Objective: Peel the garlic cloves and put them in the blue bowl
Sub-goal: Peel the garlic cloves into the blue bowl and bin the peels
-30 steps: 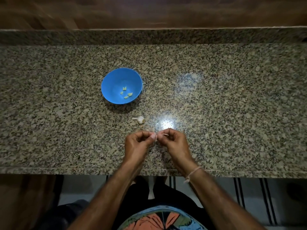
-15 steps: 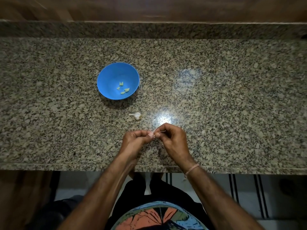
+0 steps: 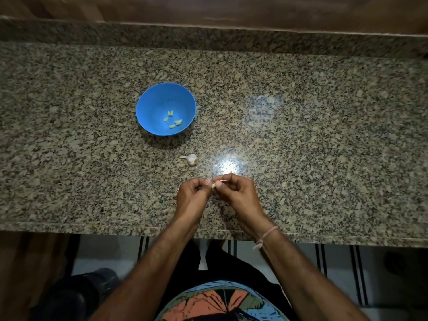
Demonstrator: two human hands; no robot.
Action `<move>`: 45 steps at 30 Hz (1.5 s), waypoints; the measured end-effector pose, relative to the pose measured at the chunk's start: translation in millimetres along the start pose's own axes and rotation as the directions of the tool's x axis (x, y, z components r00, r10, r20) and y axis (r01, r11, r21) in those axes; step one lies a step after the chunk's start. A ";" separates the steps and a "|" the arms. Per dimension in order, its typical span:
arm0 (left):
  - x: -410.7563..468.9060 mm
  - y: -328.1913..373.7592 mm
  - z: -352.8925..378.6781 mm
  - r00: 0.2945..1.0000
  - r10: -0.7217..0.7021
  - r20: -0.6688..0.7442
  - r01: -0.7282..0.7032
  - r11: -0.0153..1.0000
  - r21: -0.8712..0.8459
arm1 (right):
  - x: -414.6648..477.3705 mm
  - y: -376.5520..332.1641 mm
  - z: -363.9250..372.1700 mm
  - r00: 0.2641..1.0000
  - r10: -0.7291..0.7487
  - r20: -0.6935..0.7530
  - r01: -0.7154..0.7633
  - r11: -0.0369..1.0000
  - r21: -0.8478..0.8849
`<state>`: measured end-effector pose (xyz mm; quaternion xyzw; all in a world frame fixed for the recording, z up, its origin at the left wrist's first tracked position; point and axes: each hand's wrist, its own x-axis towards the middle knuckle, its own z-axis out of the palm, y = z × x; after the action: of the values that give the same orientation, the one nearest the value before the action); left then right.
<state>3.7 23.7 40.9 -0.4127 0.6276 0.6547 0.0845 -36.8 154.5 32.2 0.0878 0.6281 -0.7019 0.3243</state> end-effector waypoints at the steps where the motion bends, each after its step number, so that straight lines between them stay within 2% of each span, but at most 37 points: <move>1: 0.6 0.6 1.1 0.999 0.027 -0.028 -0.026 0.999 0.023 | -0.1 -0.4 -0.1 0.999 0.033 0.009 -0.033 0.998 0.045; 5: 14.6 -4.3 -3.4 0.986 0.107 -0.129 -0.086 0.983 0.164 | 0.8 -4.2 -1.7 0.993 0.116 0.036 -0.121 0.973 0.196; 7: 17.2 -4.6 -3.9 0.973 0.166 -0.158 -0.121 0.958 0.262 | 2.0 -5.1 -2.3 0.991 0.131 0.017 -0.131 0.967 0.218; 10: 16.4 -5.1 -5.1 0.958 0.237 -0.164 -0.182 0.939 0.291 | 3.2 -3.9 -2.4 0.991 0.127 -0.030 -0.117 0.968 0.221; 14: 10.2 -9.4 -5.1 0.956 0.276 -0.099 -0.231 0.916 0.327 | 3.7 -3.1 -1.8 0.992 0.090 -0.085 -0.075 0.983 0.167; 20: 2.5 -9.5 -5.7 0.938 0.347 -0.015 -0.332 0.907 0.258 | 4.2 -1.7 2.4 0.990 0.031 -0.135 -0.023 0.998 0.064; 27: 7.0 -9.5 -8.5 0.894 0.438 -0.097 -0.361 0.831 0.423 | -0.3 -4.6 1.5 0.997 -0.039 -0.063 0.037 0.998 -0.041; 29: 8.1 -11.1 -8.2 0.905 0.412 -0.105 -0.346 0.857 0.382 | -0.6 -7.0 0.3 0.997 -0.070 -0.038 0.067 0.995 -0.075; 32: 6.6 -11.3 -1.6 0.938 0.318 -0.135 -0.295 0.941 0.168 | 1.2 -6.1 5.1 0.995 -0.041 -0.093 0.039 0.999 -0.027; 36: 4.4 -8.5 8.4 0.958 0.209 -0.198 -0.225 0.972 -0.064 | -1.4 -1.9 22.0 0.976 0.115 -0.185 -0.069 0.968 0.240; 40: 8.2 -10.6 14.0 0.979 0.090 -0.181 -0.141 0.946 -0.293 | 0.2 1.0 30.8 0.962 0.201 -0.183 -0.103 0.892 0.440; 42: 8.2 -10.9 16.8 0.978 0.069 -0.195 -0.127 0.945 -0.303 | 0.5 2.5 32.3 0.958 0.227 -0.174 -0.114 0.861 0.496; 45: 3.2 -11.3 21.9 0.956 0.078 -0.284 -0.127 0.979 -0.158 | 0.2 3.5 33.4 0.957 0.220 -0.188 -0.104 0.867 0.487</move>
<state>-0.8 44.2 27.5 -0.4724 0.5941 0.6468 -0.0747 -25.4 123.1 35.7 0.3002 0.4625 -0.7881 0.2736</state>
